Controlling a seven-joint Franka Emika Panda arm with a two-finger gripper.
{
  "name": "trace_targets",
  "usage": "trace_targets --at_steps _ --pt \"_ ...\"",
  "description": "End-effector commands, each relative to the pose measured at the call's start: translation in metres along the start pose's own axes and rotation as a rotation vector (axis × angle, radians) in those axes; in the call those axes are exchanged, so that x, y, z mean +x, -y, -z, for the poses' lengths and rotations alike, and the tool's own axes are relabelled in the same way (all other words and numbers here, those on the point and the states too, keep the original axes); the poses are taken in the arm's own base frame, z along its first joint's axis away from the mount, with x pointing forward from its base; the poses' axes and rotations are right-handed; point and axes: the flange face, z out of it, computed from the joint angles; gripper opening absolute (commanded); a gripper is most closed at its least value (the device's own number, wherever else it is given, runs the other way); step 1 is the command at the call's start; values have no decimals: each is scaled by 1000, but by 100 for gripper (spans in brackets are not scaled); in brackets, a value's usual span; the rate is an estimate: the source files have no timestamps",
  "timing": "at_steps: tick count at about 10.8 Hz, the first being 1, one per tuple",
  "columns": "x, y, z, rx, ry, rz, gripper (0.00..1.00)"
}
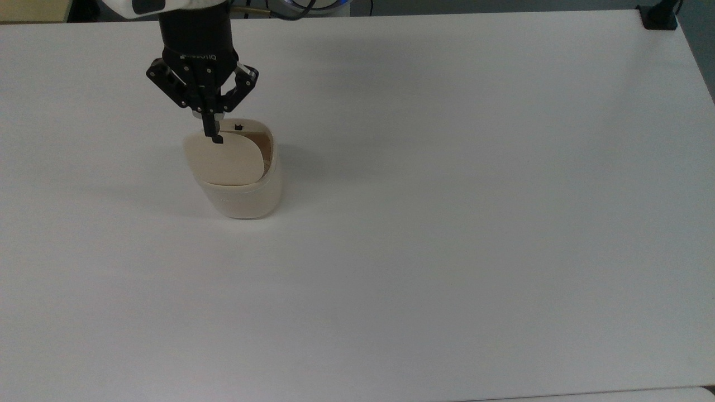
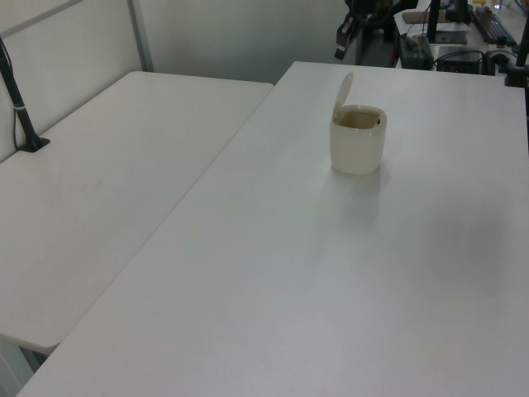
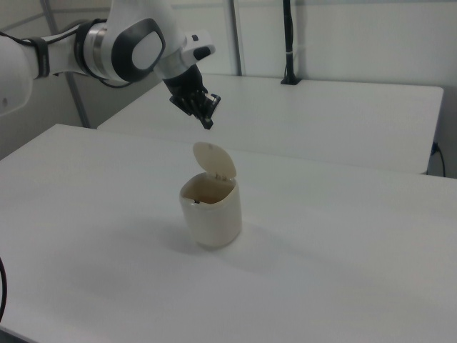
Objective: Close the trash bin
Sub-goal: 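Push the lid down over the bin opening with the gripper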
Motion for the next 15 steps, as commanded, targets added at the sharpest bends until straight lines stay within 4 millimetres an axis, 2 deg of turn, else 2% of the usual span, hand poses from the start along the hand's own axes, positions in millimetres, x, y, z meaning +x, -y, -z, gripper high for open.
trace_targets --at_steps 1,3,5,9,10,12,14,15 --pt "2 2 -28 0 19 27 0" --pt "-2 -1 -35 -26 48 46 0" --pt "-15 -4 -44 -56 162 112 0" --pt "-36 -23 -65 -72 285 136 0" --pt "-40 -23 -81 -71 314 138 0" --pt "-44 -23 -101 -70 342 136 0" --pt "-47 -24 -118 -69 363 136 0" --pt "-47 -24 -119 -69 365 136 0"
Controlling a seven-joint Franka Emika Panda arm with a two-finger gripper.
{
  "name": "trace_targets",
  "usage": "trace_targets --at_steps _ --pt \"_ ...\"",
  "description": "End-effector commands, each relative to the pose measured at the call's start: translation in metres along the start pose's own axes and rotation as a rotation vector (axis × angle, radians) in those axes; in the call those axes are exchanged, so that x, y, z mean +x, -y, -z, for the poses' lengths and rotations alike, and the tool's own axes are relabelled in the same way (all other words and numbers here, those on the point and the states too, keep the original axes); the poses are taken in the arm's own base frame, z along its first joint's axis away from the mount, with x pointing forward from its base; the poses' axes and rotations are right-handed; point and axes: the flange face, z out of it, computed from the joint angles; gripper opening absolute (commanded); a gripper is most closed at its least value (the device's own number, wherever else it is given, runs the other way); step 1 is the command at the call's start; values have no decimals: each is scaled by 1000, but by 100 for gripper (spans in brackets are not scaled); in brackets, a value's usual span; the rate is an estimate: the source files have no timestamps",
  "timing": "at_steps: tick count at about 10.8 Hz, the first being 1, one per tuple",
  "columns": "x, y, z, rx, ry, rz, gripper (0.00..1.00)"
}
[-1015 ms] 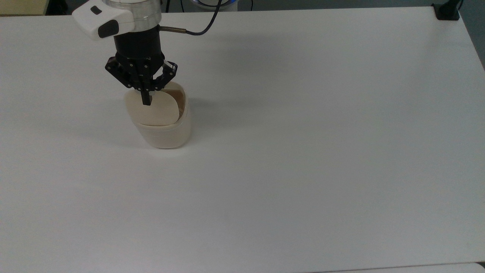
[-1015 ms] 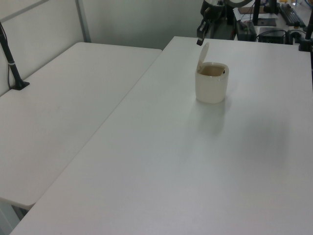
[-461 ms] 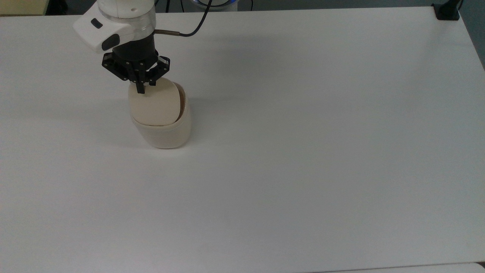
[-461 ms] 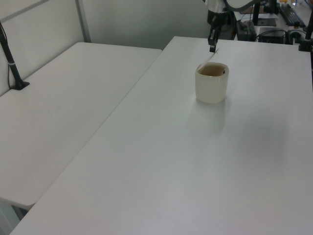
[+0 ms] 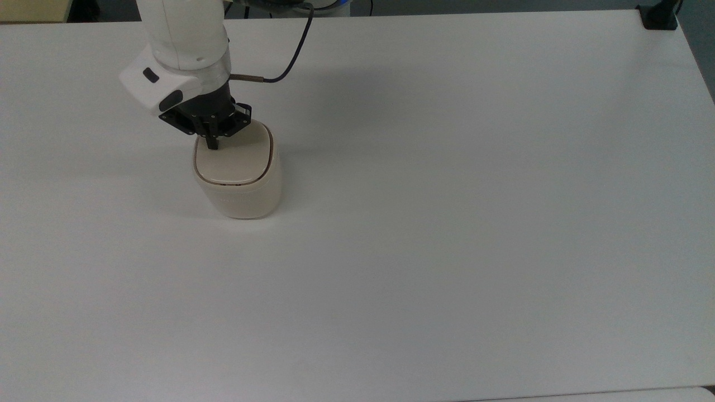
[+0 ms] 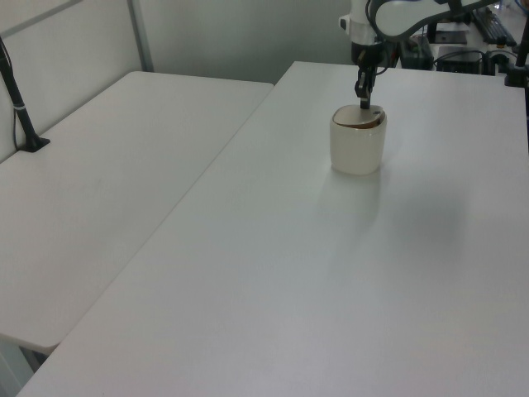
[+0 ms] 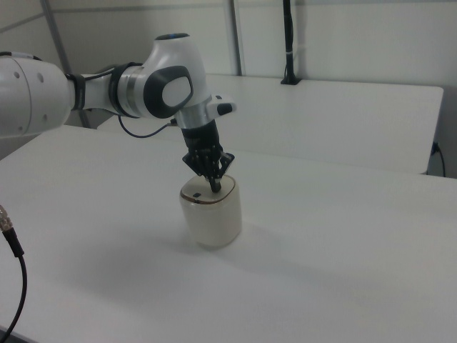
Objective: Close the trash bin
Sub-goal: 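Push the lid down over the bin opening with the gripper, then press the gripper down on the lid to seat it shut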
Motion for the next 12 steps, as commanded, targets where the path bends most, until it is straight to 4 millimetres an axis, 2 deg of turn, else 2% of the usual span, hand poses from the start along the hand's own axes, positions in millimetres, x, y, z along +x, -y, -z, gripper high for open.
trace_targets --at_steps 1,5,6,7,9,10,12 --pt "0 0 -13 -11 24 23 0" --pt "3 2 -26 -9 40 29 0" --pt "2 1 -16 -7 37 27 2" --pt "-6 0 3 -3 38 24 2" --pt "-16 11 21 11 88 36 2" --pt "-14 19 19 12 89 39 2" --pt "-13 22 17 20 89 42 1"
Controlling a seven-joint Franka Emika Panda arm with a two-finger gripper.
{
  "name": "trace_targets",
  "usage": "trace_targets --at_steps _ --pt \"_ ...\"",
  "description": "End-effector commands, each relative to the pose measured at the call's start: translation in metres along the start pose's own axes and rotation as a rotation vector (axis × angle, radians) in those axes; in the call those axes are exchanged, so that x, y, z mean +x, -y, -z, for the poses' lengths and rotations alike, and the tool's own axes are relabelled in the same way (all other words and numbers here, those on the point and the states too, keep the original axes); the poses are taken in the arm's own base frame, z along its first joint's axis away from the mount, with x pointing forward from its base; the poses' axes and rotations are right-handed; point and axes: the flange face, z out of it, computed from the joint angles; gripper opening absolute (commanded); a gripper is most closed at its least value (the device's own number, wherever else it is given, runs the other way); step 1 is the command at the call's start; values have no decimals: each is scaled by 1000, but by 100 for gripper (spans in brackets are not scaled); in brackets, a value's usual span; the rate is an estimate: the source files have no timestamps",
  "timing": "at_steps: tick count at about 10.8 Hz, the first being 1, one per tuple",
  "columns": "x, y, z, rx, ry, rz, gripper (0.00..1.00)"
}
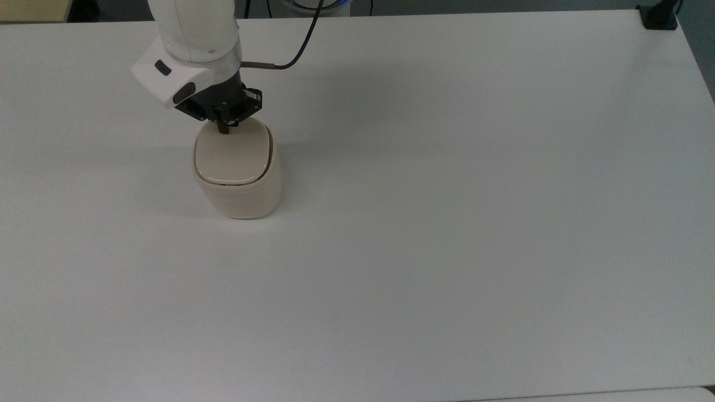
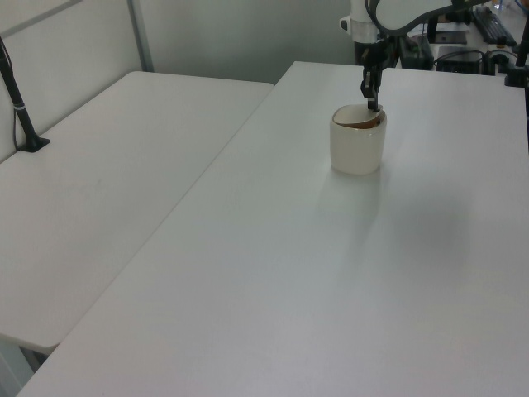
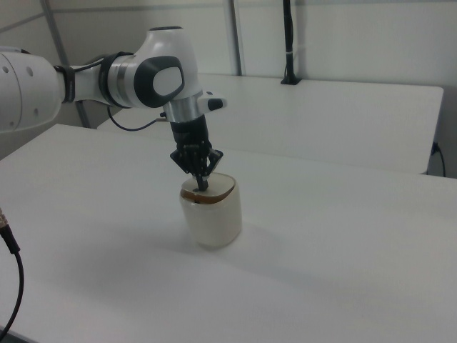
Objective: Close the trash bin
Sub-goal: 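Press the gripper down on the lid to seat it shut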
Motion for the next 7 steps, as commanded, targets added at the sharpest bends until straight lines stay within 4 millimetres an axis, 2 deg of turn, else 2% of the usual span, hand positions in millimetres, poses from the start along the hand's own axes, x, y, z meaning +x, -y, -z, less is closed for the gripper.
trace_targets --at_steps 1,3,5,7 --pt "-2 10 -3 7 18 15 1" --pt "9 21 -23 4 16 34 1" --pt "15 23 -35 2 10 34 1" --pt "13 21 -31 3 13 33 1"
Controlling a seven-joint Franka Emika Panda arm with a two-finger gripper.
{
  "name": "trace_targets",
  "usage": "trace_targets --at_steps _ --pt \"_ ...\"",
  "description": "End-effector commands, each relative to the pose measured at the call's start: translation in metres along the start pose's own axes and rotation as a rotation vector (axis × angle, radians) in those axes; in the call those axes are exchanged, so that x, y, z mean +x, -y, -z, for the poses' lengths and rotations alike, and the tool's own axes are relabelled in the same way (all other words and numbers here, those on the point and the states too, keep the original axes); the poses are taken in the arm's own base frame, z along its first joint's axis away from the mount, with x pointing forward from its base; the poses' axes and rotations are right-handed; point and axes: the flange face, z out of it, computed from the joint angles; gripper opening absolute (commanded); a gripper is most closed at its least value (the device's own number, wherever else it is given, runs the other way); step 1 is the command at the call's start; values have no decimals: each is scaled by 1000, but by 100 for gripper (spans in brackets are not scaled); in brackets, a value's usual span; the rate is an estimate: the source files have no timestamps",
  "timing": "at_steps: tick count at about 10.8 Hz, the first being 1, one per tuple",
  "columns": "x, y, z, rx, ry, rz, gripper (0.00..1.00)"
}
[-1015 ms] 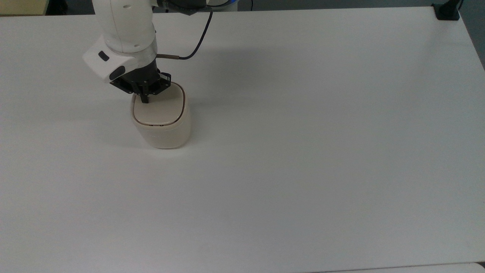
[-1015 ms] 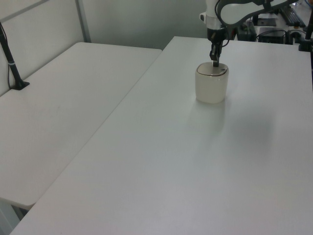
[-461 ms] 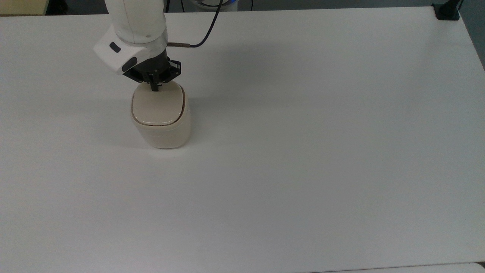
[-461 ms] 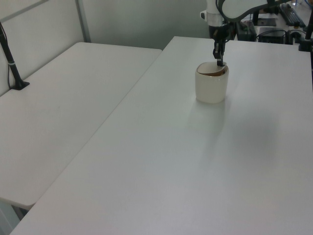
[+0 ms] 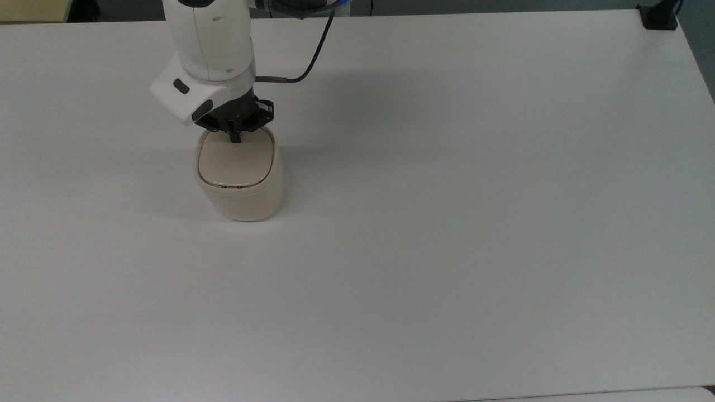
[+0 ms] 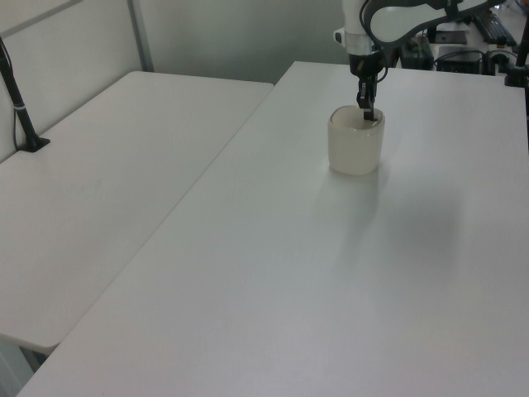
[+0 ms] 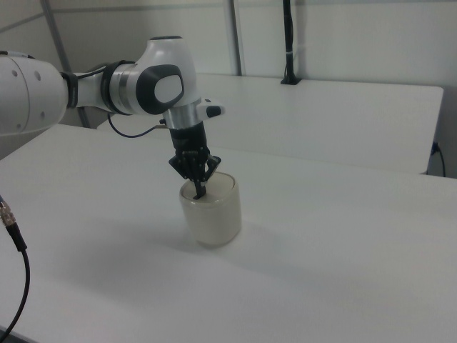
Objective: Close the trash bin
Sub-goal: 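Press the gripper down on the lid to seat it shut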
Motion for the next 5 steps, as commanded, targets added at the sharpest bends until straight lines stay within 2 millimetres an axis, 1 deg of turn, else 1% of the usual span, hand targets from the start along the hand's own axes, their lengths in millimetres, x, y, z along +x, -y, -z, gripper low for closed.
trace_targets --at_steps 1,2,3,4,5 --pt "3 6 -4 1 -15 6 1" --pt "-3 5 16 0 -31 3 1" --pt "-9 13 35 0 -45 12 2" --pt "-15 37 61 -1 -77 -8 2" --pt "-20 49 74 3 -83 -59 2"
